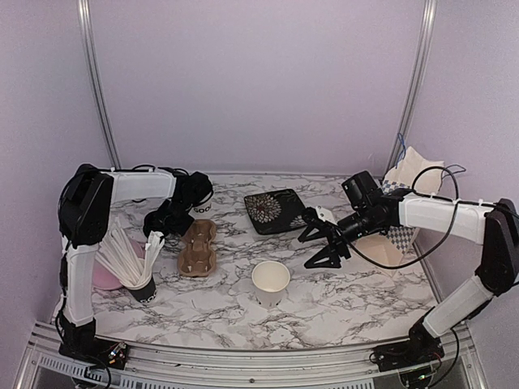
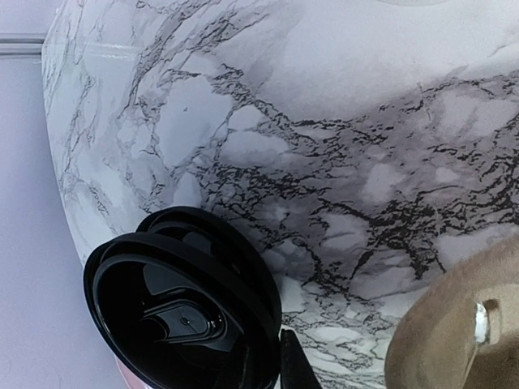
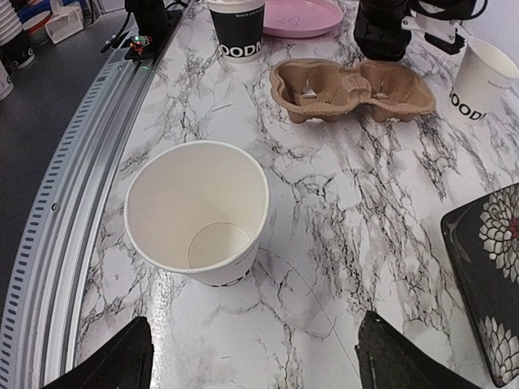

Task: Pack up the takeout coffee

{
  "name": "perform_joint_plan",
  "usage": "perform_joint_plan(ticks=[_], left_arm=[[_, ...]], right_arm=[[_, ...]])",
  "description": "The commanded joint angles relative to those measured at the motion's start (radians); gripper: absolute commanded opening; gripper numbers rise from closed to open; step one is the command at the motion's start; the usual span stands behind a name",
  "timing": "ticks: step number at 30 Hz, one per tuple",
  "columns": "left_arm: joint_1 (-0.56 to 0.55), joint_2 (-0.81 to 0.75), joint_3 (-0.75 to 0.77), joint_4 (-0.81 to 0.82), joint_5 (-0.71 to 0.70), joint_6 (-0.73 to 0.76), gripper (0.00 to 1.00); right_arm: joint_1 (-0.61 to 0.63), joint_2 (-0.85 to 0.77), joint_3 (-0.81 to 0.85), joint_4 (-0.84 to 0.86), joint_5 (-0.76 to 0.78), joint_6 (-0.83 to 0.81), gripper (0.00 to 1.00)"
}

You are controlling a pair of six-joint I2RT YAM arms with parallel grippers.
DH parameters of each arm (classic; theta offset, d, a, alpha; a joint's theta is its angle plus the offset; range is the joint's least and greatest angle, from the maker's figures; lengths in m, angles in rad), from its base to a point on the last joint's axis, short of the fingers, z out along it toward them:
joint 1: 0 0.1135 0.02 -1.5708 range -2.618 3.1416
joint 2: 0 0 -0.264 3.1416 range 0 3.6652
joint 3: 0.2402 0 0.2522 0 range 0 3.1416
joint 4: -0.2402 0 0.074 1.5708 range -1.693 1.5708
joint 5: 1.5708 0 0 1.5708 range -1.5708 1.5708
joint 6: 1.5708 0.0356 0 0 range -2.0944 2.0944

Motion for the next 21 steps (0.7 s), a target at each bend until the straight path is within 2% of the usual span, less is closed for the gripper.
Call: perform_joint_plan(ticks=[1,6,10,13,16,18,21], left_arm=[[-0.034,-0.124,0.028,-0.076,-0.015,-0.024,0.07],[-0.129,-0.236,0.184,-0.155,0.034,-0.016,0.06],[-0.204,-0.304,0.372,-0.159,0.225,0.015,0.06],[-0.238,-0.346,0.467,-0.107,0.409,0.004,0.05],[-0.244,-0.422,0.421,0.049,0.636,-0.013,0.05],[-0.245,-0.473,0.357,0.17,0.78,-0.034,0.05],[-0.245,-0.547,0.238,0.407,0.986,-0.099,0.06]], right_arm=[[0.013,0.018,0.025,-0.022,-0.014,-0.005,0.84],[0.013,0.019,0.08,-0.076,-0.031,-0.009,0.84],[0.013,0.014,0.176,-0.148,-0.044,0.005,0.84],[0.01,-0.016,0.242,-0.122,-0.016,0.071,0.86],[0.005,-0.077,0.286,0.01,-0.001,0.208,0.97],[-0.003,-0.106,0.312,0.103,-0.021,0.34,0.98],[-0.012,-0.061,0.395,0.146,-0.116,0.478,0.98]])
